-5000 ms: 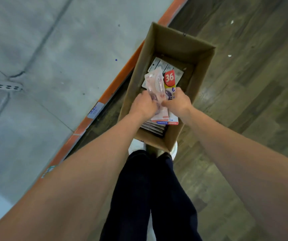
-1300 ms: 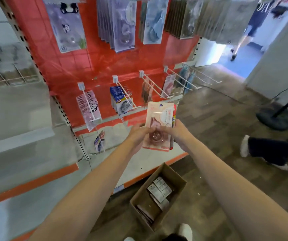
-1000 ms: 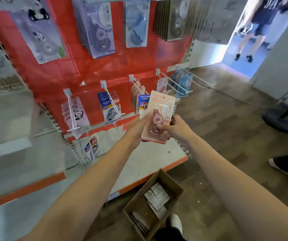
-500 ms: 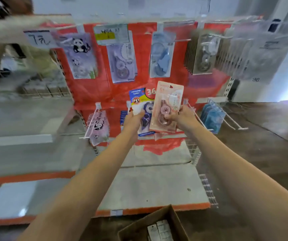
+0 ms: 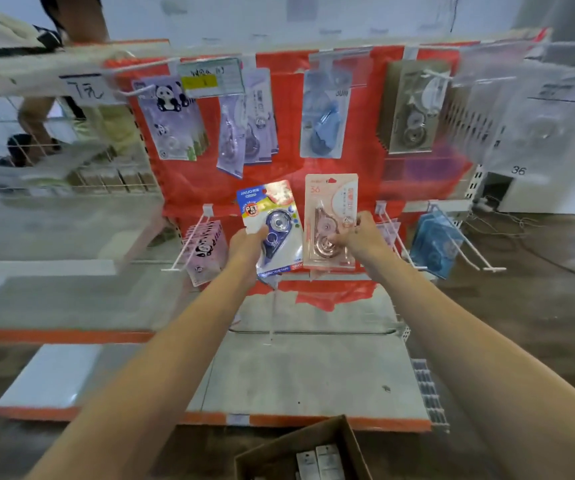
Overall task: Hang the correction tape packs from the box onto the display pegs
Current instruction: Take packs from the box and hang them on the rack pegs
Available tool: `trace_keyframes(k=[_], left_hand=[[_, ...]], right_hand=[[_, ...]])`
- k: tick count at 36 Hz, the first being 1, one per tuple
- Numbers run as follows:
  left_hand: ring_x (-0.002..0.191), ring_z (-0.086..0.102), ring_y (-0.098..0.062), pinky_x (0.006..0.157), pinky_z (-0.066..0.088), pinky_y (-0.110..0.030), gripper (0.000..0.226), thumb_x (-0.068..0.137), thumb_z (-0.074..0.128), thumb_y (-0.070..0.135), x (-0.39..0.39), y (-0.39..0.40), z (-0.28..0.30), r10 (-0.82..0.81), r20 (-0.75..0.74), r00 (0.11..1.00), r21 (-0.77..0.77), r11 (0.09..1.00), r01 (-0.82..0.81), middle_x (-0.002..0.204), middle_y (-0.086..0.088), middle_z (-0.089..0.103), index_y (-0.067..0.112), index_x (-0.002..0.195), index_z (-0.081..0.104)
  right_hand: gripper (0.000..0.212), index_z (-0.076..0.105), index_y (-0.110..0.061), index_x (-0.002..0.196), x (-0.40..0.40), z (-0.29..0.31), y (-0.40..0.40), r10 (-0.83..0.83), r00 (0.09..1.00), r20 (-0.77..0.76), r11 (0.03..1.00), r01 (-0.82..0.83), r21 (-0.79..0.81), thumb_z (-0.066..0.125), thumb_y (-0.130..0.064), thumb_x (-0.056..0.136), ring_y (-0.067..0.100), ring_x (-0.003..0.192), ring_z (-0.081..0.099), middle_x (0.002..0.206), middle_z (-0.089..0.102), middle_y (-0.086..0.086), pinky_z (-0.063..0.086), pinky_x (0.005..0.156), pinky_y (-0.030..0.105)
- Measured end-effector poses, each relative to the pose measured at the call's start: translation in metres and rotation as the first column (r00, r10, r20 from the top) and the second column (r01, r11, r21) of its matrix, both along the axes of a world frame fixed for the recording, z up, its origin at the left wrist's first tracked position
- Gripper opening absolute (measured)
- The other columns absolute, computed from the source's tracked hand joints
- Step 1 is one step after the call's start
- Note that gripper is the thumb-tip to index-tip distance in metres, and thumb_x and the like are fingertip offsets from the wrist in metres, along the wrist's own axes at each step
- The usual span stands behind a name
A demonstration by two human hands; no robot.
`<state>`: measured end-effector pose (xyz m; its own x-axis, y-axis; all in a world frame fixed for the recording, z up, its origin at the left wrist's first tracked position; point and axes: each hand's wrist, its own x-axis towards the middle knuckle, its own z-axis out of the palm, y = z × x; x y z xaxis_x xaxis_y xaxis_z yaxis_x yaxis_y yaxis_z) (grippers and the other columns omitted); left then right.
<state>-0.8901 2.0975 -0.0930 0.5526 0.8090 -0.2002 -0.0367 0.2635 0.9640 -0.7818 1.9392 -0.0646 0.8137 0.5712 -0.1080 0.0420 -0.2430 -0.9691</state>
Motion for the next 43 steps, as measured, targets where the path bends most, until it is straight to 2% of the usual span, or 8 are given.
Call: trace_keyframes(k=[4, 8, 14, 19, 22, 29, 37, 43], left_hand=[[0.095, 0.065, -0.029, 0.096, 0.049, -0.053, 0.008, 0.091, 0.059, 0.008, 0.013, -0.017, -0.006, -0.067, -0.028, 0.997, 0.025, 0.997, 0.068, 0.097, -0.009, 0.068, 0.015, 0.088, 0.063], [0.107, 0.063, -0.032, 0.099, 0.046, -0.054, 0.010, 0.089, 0.061, 0.013, 0.028, -0.037, -0.017, -0.168, -0.067, 0.983, 0.064, 0.983, 0.173, 0.112, -0.014, 0.067, 0.013, 0.098, 0.064], [0.079, 0.062, -0.024, 0.065, 0.049, -0.031, 0.008, 0.095, 0.055, 0.009, 0.045, -0.080, -0.010, -0.254, -0.117, 0.960, 0.076, 0.961, 0.264, 0.099, -0.016, 0.063, 0.005, 0.101, 0.058], [0.089, 0.064, -0.023, 0.080, 0.052, -0.039, 0.016, 0.094, 0.054, 0.002, 0.062, -0.098, -0.011, -0.334, -0.042, 0.942, 0.037, 0.941, 0.336, 0.114, -0.012, 0.064, 0.007, 0.108, 0.059], [0.077, 0.060, -0.011, 0.069, 0.051, -0.027, 0.016, 0.094, 0.052, -0.001, 0.064, -0.108, -0.016, -0.367, -0.074, 0.927, 0.071, 0.925, 0.372, 0.103, -0.006, 0.063, 0.013, 0.101, 0.058], [0.071, 0.063, -0.012, 0.062, 0.051, -0.023, 0.020, 0.094, 0.051, -0.002, 0.047, -0.128, -0.057, -0.446, -0.186, 0.875, 0.028, 0.888, 0.459, 0.099, -0.012, 0.066, 0.006, 0.108, 0.061], [0.070, 0.059, -0.017, 0.064, 0.046, -0.027, 0.014, 0.091, 0.057, 0.001, 0.018, -0.129, -0.098, -0.399, -0.326, 0.857, -0.121, 0.917, 0.381, 0.088, -0.010, 0.064, 0.008, 0.102, 0.061], [0.089, 0.063, -0.025, 0.079, 0.050, -0.036, 0.022, 0.093, 0.060, 0.010, -0.003, -0.107, -0.112, -0.308, -0.401, 0.862, -0.116, 0.951, 0.286, 0.110, -0.013, 0.067, 0.004, 0.114, 0.061]], right_hand=[[0.046, 0.042, -0.009, 0.117, 0.011, -0.004, -0.027, -0.083, 0.996, 0.013, 0.996, 0.083, -0.026, 0.070, 0.002, 0.082, 0.023, 0.107, 0.060, 0.114, 0.060, 0.007, 0.051, 0.087, 0.037], [0.037, 0.041, -0.015, 0.106, 0.017, -0.012, -0.058, -0.150, 0.988, 0.024, 0.987, 0.151, -0.059, 0.063, 0.007, 0.085, 0.014, 0.090, 0.056, 0.091, 0.055, -0.004, 0.047, 0.088, 0.030], [0.048, 0.043, -0.002, 0.120, 0.037, -0.028, -0.089, -0.280, 0.960, 0.031, 0.951, 0.281, -0.132, 0.070, -0.003, 0.080, 0.025, 0.106, 0.058, 0.114, 0.059, 0.010, 0.049, 0.087, 0.038], [0.052, 0.048, -0.004, 0.122, 0.050, -0.032, -0.109, -0.324, 0.943, 0.069, 0.928, 0.332, -0.170, 0.072, -0.003, 0.077, 0.025, 0.105, 0.061, 0.114, 0.063, 0.010, 0.049, 0.083, 0.035], [0.052, 0.040, -0.002, 0.126, 0.045, -0.029, -0.120, -0.352, 0.935, 0.039, 0.917, 0.353, -0.184, 0.069, 0.000, 0.082, 0.021, 0.105, 0.055, 0.113, 0.056, 0.003, 0.046, 0.084, 0.034], [0.059, 0.036, -0.001, 0.129, 0.029, -0.070, -0.132, -0.341, 0.940, -0.007, 0.894, 0.321, -0.313, 0.071, -0.002, 0.081, 0.031, 0.118, 0.054, 0.127, 0.056, 0.015, 0.046, 0.098, 0.042], [0.053, 0.036, -0.002, 0.130, 0.008, -0.117, -0.130, -0.276, 0.956, -0.101, 0.900, 0.219, -0.378, 0.066, -0.002, 0.087, 0.021, 0.101, 0.051, 0.112, 0.053, 0.007, 0.040, 0.079, 0.030], [0.043, 0.037, -0.013, 0.118, 0.003, -0.135, -0.109, -0.194, 0.966, -0.171, 0.919, 0.118, -0.376, 0.066, -0.003, 0.086, 0.027, 0.111, 0.055, 0.115, 0.055, 0.006, 0.050, 0.091, 0.042]])
